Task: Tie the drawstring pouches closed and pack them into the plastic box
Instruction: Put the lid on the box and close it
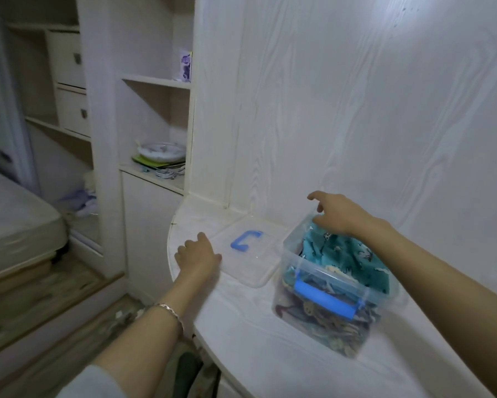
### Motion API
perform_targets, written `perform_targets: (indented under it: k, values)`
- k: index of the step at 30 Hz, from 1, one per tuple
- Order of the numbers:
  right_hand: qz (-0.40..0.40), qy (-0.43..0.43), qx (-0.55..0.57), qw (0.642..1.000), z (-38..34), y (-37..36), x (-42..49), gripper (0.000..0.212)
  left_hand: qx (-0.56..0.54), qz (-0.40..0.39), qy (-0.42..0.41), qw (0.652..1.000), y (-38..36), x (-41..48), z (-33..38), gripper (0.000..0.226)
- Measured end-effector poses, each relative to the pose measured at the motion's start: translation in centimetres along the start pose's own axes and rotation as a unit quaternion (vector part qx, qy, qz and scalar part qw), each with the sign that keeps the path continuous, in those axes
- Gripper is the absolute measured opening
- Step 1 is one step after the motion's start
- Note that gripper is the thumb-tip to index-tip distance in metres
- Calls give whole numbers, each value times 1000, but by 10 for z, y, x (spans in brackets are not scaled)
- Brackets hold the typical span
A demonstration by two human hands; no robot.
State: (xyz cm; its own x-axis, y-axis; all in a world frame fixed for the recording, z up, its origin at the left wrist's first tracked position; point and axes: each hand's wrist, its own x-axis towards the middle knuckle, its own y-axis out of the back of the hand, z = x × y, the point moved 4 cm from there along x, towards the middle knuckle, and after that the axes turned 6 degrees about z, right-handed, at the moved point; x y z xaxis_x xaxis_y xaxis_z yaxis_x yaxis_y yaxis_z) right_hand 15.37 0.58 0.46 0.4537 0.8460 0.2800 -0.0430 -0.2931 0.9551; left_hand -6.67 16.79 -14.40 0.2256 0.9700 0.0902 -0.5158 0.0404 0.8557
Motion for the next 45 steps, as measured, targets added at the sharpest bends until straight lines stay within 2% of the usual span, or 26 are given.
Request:
perform_targets:
  k: [2,3,4,6,7,8,9,11,13,15,16,18,20,21,24,27,29,30,31,33,35,36,38,40,43,45]
  values:
    - [18,4,9,1000,5,7,-4,56,-113,46,17,992,5,0,2,53]
    - [28,5,16,999,7,9,-6,54,-209,65,45,975,9,1,2,52]
    - [39,4,27,999,11,12,-8,53,-320,73,89,940,13,1,4,52]
    - [64,-4,59,996,17,16,-13,50,-550,44,196,811,19,0,12,45]
    - [76,-9,75,994,20,18,-15,49,-621,19,229,749,22,-2,21,31]
    - [88,-15,89,992,22,19,-17,47,-646,12,229,728,31,-7,32,15]
    - [102,-23,99,990,27,22,-20,46,-640,34,204,740,43,-13,46,4]
    - [140,-40,120,982,34,26,-25,45,-602,132,94,782,75,-31,73,10]
    - [193,-61,141,969,44,31,-30,41,-578,211,-76,785,107,-63,104,17]
    - [268,-85,182,942,55,38,-35,33,-480,294,-251,788,130,-105,131,27]
    - [312,-106,228,916,61,42,-38,28,-415,336,-340,774,136,-127,143,29]
    - [392,-166,349,835,77,50,-47,23,-297,378,-503,718,134,-170,167,32]
    - [421,-205,435,769,98,53,-50,18,-222,383,-591,674,120,-203,184,34]
    - [406,-207,474,753,102,51,-47,17,-196,378,-610,668,113,-212,186,36]
    - [326,-227,586,706,126,38,-50,16,-159,357,-632,669,96,-231,195,41]
    - [279,-278,601,696,157,24,-66,16,-110,345,-640,678,81,-237,200,40]
    - [242,-279,644,671,172,12,-69,16,-74,317,-638,698,68,-236,198,43]
    - [212,-275,655,671,174,7,-70,19,-56,298,-642,704,59,-235,198,42]
    - [169,-264,657,686,175,1,-68,31,-33,274,-645,713,53,-234,198,39]
    - [98,-248,608,748,174,-13,-61,72,25,214,-635,742,45,-232,200,46]
    - [60,-233,549,800,165,-22,-54,82,46,151,-604,781,49,-233,203,46]
    - [62,-236,530,812,165,-24,-50,77,39,128,-586,799,53,-235,205,41]
    - [65,-250,519,815,165,-28,-41,50,6,102,-557,824,60,-234,207,36]
    - [74,-256,513,816,169,-32,-34,33,-39,22,-520,853,65,-232,204,47]
    - [92,-251,492,829,167,-33,-32,27,-137,-95,-449,878,71,-233,201,55]
    - [94,-253,468,841,164,-32,-33,28,-105,-62,-415,901,70,-224,201,55]
